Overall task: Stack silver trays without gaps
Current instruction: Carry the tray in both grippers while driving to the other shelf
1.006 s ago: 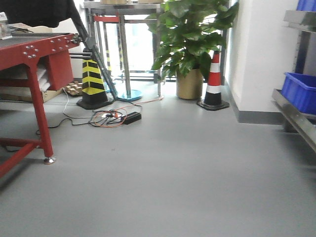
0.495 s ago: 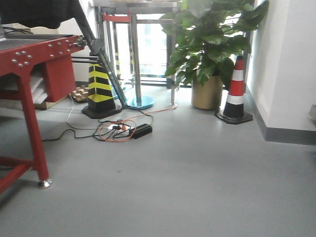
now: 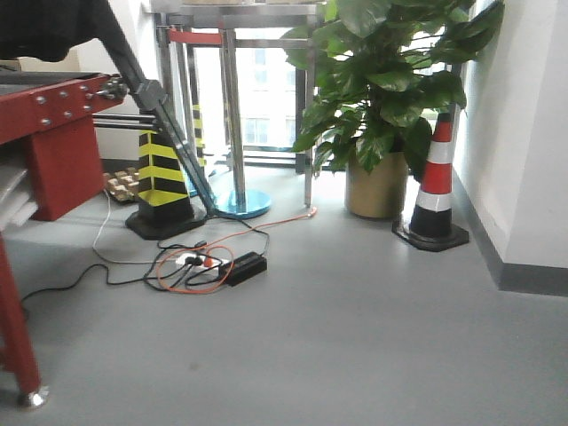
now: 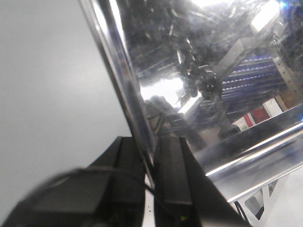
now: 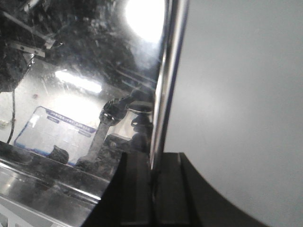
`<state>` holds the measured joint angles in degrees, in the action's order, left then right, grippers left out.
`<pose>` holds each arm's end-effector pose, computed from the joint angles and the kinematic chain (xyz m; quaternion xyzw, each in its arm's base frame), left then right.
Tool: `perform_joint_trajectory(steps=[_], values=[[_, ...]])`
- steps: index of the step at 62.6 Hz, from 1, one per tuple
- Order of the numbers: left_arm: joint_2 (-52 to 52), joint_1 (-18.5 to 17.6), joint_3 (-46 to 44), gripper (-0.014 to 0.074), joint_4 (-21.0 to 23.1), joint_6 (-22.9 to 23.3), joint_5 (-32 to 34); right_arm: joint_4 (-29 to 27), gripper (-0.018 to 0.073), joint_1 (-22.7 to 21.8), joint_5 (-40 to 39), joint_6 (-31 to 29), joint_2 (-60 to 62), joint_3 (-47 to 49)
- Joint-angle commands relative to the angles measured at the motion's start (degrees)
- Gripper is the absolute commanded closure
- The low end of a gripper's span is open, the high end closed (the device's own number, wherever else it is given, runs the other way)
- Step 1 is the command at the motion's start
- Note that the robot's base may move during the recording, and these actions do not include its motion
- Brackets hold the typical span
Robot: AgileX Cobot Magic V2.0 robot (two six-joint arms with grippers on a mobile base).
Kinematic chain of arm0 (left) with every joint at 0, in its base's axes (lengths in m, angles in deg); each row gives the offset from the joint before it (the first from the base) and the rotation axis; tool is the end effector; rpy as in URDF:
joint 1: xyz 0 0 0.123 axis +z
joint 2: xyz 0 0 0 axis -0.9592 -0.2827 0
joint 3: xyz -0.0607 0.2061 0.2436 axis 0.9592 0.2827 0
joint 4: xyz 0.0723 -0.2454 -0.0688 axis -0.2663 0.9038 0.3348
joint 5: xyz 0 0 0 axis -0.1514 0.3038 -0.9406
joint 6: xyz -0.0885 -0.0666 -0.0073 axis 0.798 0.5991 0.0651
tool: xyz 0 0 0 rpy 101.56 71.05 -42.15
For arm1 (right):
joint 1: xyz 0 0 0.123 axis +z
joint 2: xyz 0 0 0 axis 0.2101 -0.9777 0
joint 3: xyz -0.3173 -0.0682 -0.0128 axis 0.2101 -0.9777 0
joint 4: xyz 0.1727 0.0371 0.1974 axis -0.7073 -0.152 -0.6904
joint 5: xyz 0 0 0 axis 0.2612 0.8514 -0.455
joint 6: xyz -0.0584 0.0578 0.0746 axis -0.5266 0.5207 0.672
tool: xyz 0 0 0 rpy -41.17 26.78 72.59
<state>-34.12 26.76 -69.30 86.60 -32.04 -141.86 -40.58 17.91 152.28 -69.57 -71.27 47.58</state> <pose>0.1835 -0.1956 0.4434 0.2233 0.9319 -0.1571 0.2388 0.1654 0.0991 0.4484 -0.0829 0.9421 0.1500 0.2881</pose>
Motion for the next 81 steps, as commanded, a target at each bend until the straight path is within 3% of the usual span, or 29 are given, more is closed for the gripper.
perform_joint_trajectory(steps=[1, 81], values=[[1.56, -0.81, -1.64, 0.0639, 1.86, -1.72, -2.33, -0.70, 0.0502, 0.13, -1.93, -0.86, 0.96, 1.76], [1.56, -0.81, -1.64, 0.0639, 2.28, -1.72, -2.33, -0.70, 0.0502, 0.13, -1.94, -0.86, 0.55, 1.76]])
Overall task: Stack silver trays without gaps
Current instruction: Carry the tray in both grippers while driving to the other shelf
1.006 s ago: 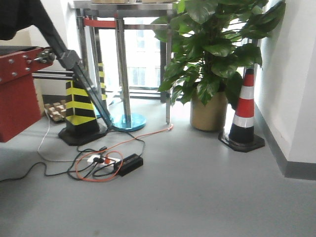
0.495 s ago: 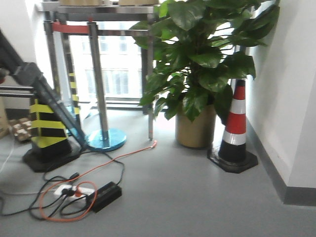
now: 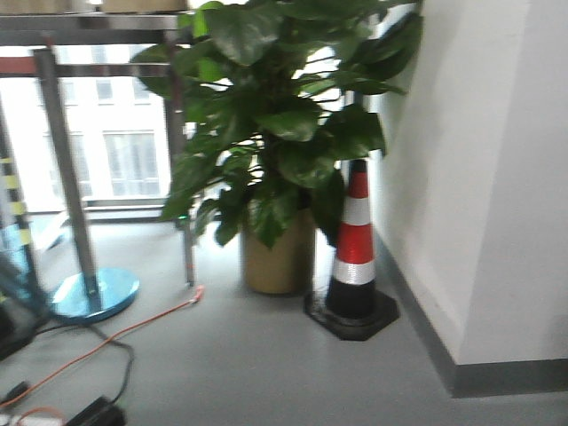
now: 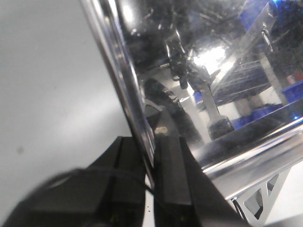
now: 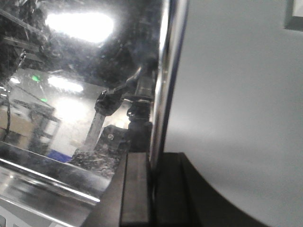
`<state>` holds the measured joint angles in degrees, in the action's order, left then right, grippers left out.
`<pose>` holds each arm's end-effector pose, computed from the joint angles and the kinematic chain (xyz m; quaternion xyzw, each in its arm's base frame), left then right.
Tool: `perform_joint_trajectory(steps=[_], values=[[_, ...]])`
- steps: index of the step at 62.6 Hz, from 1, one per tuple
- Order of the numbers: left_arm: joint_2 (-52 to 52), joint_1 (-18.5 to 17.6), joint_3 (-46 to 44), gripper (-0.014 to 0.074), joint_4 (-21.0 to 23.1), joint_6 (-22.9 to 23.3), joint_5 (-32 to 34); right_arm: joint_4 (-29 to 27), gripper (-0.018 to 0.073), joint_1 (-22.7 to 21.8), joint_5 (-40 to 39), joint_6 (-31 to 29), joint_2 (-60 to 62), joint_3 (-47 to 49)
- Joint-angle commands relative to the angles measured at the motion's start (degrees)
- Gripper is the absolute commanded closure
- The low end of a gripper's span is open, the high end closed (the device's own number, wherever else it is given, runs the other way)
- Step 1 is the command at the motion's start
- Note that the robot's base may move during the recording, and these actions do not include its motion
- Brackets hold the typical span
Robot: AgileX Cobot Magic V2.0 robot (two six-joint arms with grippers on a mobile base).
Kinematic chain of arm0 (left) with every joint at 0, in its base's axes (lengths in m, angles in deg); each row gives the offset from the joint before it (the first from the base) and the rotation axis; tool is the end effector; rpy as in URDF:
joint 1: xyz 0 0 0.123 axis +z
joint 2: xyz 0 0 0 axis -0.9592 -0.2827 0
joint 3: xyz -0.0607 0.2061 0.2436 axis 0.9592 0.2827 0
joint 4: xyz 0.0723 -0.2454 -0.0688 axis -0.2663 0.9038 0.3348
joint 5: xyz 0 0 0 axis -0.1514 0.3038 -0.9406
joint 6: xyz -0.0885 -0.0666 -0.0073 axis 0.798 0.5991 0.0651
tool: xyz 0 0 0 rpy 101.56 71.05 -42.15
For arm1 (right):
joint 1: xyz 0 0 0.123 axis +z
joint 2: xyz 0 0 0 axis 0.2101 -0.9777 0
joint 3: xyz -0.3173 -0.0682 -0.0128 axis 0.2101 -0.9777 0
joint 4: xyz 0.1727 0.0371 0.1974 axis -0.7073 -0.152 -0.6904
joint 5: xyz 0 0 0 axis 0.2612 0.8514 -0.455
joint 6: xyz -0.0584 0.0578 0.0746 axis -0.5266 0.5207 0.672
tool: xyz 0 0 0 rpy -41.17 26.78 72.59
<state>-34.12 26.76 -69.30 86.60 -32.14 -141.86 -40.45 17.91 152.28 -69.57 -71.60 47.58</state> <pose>0.1835 -0.1956 0.4434 0.2242 0.9317 -0.1569 0.2390 0.1672 0.0998 0.4473 -0.0830 0.9431 0.1478 0.2861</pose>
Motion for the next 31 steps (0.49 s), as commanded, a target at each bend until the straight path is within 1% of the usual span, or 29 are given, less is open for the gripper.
perform_joint_trajectory(steps=[1, 31], values=[[1.56, -0.81, -1.64, 0.0639, 2.28, -1.62, -2.33, -0.83, 0.0502, 0.13, -1.94, -0.86, 0.88, 1.76], [1.56, -0.81, -1.64, 0.0645, 2.28, -1.62, -2.33, -0.83, 0.0502, 0.13, -1.94, -0.86, 0.88, 1.76]])
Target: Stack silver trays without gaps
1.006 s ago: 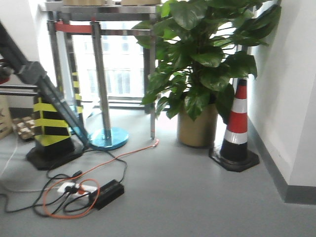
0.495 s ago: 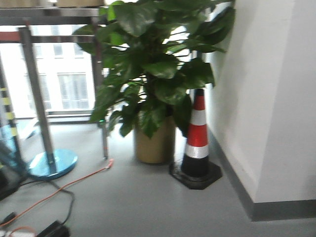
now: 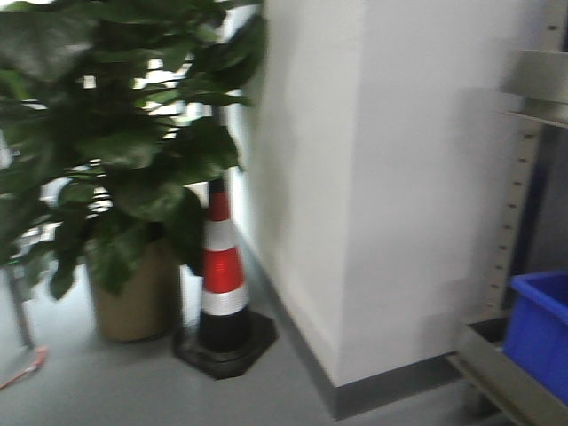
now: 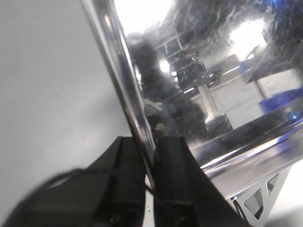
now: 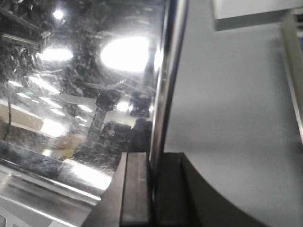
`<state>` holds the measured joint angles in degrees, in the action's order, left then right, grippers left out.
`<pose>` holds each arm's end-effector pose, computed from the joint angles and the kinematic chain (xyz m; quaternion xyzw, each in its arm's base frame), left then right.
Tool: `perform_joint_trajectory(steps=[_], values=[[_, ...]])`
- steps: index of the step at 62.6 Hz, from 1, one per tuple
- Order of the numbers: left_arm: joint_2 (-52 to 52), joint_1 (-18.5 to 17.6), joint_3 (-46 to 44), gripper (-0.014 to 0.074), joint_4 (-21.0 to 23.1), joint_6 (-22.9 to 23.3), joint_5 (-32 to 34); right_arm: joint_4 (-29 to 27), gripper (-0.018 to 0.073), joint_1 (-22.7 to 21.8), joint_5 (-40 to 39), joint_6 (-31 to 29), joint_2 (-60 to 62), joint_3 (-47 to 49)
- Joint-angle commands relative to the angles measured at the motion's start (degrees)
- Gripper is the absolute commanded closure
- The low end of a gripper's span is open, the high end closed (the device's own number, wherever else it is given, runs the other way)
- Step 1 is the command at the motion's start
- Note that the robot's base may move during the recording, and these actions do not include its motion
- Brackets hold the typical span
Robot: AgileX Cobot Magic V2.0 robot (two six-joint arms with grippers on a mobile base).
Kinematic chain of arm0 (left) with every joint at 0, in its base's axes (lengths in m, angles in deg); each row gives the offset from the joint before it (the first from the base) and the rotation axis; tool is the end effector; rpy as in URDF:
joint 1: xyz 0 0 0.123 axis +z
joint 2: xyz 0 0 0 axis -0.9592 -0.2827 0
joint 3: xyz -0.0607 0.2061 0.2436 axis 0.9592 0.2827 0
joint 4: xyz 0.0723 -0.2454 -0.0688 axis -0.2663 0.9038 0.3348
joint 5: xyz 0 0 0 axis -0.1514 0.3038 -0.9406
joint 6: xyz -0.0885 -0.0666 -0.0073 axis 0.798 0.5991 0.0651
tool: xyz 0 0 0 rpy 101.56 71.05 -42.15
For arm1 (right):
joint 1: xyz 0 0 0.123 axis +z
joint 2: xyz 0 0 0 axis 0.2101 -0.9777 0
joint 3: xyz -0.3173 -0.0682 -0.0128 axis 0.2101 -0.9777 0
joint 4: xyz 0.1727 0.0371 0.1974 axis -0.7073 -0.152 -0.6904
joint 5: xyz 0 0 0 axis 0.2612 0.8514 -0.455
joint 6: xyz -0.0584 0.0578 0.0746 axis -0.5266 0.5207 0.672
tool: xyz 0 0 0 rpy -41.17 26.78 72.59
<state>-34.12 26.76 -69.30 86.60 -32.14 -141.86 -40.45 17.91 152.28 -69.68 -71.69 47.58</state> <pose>0.1835 -0.1956 0.4434 0.2242 0.9317 -0.1569 0.2390 0.1676 0.1001 0.4470 -0.0839 0.9433 0.1472 0.2856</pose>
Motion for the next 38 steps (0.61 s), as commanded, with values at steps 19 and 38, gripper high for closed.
perform_joint_trajectory(steps=[19, 38], values=[[1.56, -0.81, -1.64, 0.0645, 2.28, -1.62, -2.33, -0.83, 0.0502, 0.13, -1.94, -0.75, 0.98, 1.76], [1.56, -0.81, -1.64, 0.0645, 2.28, -1.62, -2.33, -0.83, 0.0502, 0.13, -1.94, -0.75, 0.98, 1.76]])
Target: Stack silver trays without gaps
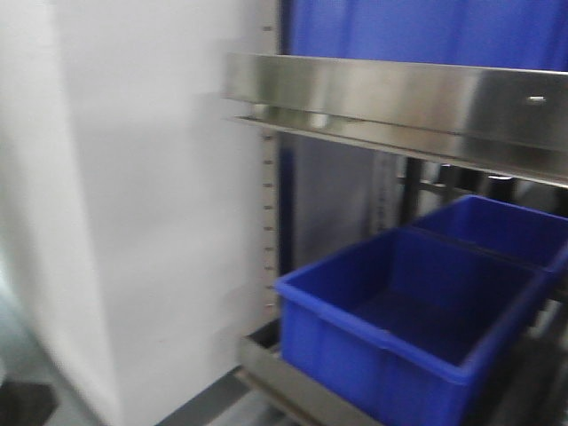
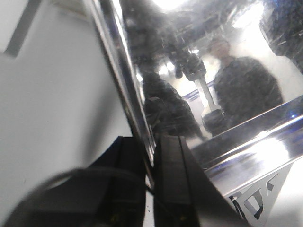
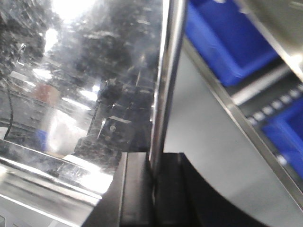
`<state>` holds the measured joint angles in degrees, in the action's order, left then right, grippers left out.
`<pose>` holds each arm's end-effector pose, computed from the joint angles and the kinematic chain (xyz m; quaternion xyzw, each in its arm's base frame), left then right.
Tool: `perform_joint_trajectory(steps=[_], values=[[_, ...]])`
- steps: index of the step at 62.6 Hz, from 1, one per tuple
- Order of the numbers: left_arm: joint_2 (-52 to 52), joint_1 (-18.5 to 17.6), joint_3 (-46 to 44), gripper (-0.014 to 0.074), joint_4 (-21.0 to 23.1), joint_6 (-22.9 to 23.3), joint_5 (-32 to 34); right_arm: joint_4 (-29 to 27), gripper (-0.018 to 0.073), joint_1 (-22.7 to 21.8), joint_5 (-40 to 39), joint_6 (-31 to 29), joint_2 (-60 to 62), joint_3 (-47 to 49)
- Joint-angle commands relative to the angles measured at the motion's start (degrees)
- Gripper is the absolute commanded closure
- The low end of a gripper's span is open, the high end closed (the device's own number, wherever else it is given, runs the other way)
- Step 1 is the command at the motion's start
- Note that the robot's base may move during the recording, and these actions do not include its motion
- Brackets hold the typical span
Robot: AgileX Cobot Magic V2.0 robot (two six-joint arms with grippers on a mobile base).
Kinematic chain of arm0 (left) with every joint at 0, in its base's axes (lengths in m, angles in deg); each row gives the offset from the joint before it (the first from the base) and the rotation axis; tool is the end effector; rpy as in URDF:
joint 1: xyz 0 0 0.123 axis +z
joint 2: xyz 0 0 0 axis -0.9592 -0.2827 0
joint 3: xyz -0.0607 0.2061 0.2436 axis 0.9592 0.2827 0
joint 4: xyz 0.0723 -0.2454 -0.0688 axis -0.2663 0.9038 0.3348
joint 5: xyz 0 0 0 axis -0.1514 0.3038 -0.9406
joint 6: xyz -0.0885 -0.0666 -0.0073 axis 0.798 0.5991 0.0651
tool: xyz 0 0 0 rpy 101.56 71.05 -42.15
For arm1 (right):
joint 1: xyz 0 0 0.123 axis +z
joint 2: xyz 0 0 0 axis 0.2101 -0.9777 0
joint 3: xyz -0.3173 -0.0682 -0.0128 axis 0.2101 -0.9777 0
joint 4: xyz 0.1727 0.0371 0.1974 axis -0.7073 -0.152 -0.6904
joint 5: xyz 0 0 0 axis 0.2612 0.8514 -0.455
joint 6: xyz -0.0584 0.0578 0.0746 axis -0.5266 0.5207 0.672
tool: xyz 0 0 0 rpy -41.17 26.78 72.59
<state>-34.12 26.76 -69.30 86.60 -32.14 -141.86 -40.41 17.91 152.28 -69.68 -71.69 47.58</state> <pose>0.1835 -0.1956 0.4434 0.2242 0.9317 -0.1569 0.2390 0.1676 0.1000 0.4470 -0.0839 0.9433 0.1469 0.2857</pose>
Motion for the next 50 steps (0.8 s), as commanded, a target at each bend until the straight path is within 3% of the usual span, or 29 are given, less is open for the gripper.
perform_joint_trajectory(steps=[1, 50], values=[[1.56, -0.81, -1.64, 0.0645, 2.28, -1.62, -2.33, -0.87, 0.0502, 0.13, -1.94, -0.75, 0.98, 1.76], [1.56, -0.81, -1.64, 0.0645, 2.28, -1.62, -2.33, -0.87, 0.0502, 0.13, -1.94, -0.75, 0.98, 1.76]])
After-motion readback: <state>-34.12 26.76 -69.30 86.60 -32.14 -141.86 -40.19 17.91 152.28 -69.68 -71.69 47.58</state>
